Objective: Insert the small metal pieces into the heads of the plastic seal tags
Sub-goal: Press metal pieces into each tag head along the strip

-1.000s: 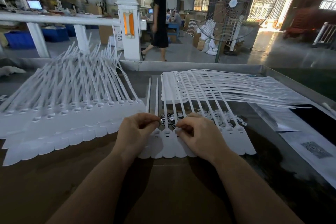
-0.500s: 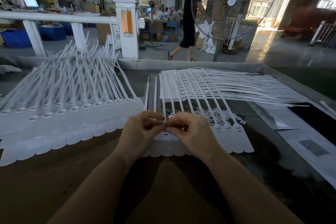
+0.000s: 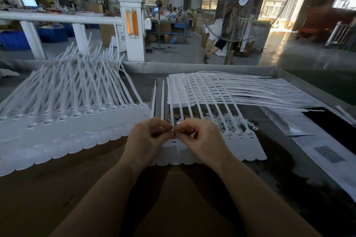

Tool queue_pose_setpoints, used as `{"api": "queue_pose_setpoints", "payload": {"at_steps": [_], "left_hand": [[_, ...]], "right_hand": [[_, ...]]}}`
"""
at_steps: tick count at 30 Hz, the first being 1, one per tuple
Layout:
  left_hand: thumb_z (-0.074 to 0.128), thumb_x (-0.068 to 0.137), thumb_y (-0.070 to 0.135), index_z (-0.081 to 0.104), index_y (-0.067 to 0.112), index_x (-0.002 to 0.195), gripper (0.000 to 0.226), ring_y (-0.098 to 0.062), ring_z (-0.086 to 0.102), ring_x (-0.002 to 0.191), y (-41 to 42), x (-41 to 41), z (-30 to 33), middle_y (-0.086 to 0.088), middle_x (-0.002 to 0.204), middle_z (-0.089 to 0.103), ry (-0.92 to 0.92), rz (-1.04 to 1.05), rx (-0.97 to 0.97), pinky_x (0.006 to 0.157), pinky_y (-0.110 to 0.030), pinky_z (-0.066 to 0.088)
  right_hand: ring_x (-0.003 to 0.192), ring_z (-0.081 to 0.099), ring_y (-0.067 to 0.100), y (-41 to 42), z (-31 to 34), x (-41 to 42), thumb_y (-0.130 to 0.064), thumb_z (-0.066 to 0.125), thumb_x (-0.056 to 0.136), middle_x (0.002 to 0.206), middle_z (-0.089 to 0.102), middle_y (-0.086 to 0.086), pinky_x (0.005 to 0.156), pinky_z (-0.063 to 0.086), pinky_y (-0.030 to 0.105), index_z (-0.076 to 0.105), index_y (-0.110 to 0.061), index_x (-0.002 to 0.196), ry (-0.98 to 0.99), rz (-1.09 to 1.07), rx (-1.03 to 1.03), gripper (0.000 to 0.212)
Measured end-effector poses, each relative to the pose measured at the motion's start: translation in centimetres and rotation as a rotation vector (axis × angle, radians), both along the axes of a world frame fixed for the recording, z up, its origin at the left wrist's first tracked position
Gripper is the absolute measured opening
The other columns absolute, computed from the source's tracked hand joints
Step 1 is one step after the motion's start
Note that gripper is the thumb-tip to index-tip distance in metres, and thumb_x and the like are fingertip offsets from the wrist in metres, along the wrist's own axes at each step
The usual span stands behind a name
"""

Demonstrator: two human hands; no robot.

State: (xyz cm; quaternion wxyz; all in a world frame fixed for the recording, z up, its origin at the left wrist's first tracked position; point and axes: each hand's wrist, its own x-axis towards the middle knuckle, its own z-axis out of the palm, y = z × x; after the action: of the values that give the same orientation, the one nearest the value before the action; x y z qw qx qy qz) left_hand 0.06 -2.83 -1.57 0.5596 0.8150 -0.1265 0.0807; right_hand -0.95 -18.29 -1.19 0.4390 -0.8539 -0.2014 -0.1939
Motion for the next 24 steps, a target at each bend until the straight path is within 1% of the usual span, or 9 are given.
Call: {"api": "queue_pose_setpoints", "payload": {"at_steps": [2, 4, 7, 9, 12, 16, 21, 24], "left_hand": [[0.072, 0.076, 0.009, 0.068, 0.024, 0.080, 0.016, 0.002, 0.066, 0.078, 0.1, 0.1, 0.0, 0.011, 0.079, 0.072, 0.003, 0.016, -0.037, 0.073, -0.012, 0.049], [0.071, 0.076, 0.005, 0.069, 0.021, 0.080, 0.017, 0.004, 0.066, 0.075, 0.2, 0.1, 0.1, 0.012, 0.077, 0.071, 0.007, 0.028, -0.073, 0.068, -0.007, 0.047], [0.068, 0.079, 0.004, 0.071, 0.018, 0.086, 0.016, 0.009, 0.064, 0.074, 0.3, -0.1, 0.3, 0.013, 0.079, 0.069, 0.008, 0.018, -0.086, 0.066, -0.002, 0.045], [0.066, 0.081, 0.004, 0.071, 0.018, 0.087, 0.016, 0.009, 0.063, 0.074, 0.4, -0.2, 0.4, 0.012, 0.081, 0.069, 0.012, 0.004, -0.101, 0.065, -0.002, 0.044], [0.064, 0.083, 0.004, 0.070, 0.012, 0.092, 0.014, 0.008, 0.063, 0.072, 0.5, -0.2, 0.5, 0.008, 0.082, 0.070, 0.017, -0.010, -0.107, 0.065, -0.003, 0.045], [0.064, 0.083, 0.005, 0.069, 0.005, 0.092, 0.010, 0.005, 0.065, 0.070, 0.5, -0.1, 0.5, 0.001, 0.082, 0.071, 0.046, -0.015, -0.144, 0.061, -0.005, 0.045], [0.066, 0.083, 0.009, 0.071, 0.011, 0.089, 0.008, 0.001, 0.065, 0.075, 1.0, 0.2, 0.2, 0.005, 0.078, 0.073, 0.060, 0.024, -0.185, 0.065, -0.006, 0.047], [0.065, 0.083, 0.010, 0.070, 0.016, 0.085, 0.008, 0.005, 0.063, 0.069, 1.2, 0.2, 0.2, 0.011, 0.073, 0.072, 0.057, 0.024, -0.199, 0.062, -0.005, 0.044]], "right_hand": [[0.076, 0.059, -0.009, -0.1, 0.0, 0.0, -0.004, 0.069, 0.081, 0.077, 0.063, -0.013, 0.067, 0.043, 0.005, 0.072, -0.010, 0.090, -0.008, -0.013, 0.027, 0.012], [0.076, 0.059, -0.009, -0.2, 0.0, 0.1, -0.004, 0.068, 0.081, 0.077, 0.063, -0.016, 0.067, 0.043, 0.005, 0.071, -0.010, 0.093, 0.005, -0.033, 0.057, 0.014], [0.081, 0.060, -0.006, -0.4, -0.1, 0.3, -0.005, 0.066, 0.082, 0.081, 0.062, -0.017, 0.070, 0.045, 0.006, 0.071, -0.012, 0.098, 0.018, -0.066, 0.050, 0.018], [0.082, 0.060, -0.003, -0.5, -0.2, 0.3, -0.005, 0.065, 0.083, 0.081, 0.064, -0.014, 0.070, 0.045, 0.006, 0.071, -0.013, 0.096, 0.025, -0.071, 0.042, 0.017], [0.079, 0.061, 0.000, -0.6, -0.2, 0.4, -0.005, 0.064, 0.084, 0.082, 0.066, -0.009, 0.071, 0.047, 0.009, 0.071, -0.015, 0.093, 0.029, -0.073, 0.044, 0.015], [0.077, 0.062, 0.001, -0.6, -0.1, 0.3, -0.005, 0.063, 0.084, 0.080, 0.065, -0.009, 0.070, 0.048, 0.011, 0.069, -0.017, 0.088, 0.023, -0.066, 0.046, 0.013], [0.074, 0.059, -0.002, -0.7, -0.1, 0.2, -0.005, 0.062, 0.085, 0.076, 0.062, -0.015, 0.066, 0.044, 0.008, 0.065, -0.022, 0.083, 0.047, -0.075, 0.075, 0.017], [0.073, 0.060, -0.001, -0.7, -0.2, 0.3, -0.005, 0.063, 0.085, 0.074, 0.062, -0.015, 0.066, 0.044, 0.008, 0.066, -0.020, 0.085, 0.054, -0.074, 0.075, 0.016]]}}
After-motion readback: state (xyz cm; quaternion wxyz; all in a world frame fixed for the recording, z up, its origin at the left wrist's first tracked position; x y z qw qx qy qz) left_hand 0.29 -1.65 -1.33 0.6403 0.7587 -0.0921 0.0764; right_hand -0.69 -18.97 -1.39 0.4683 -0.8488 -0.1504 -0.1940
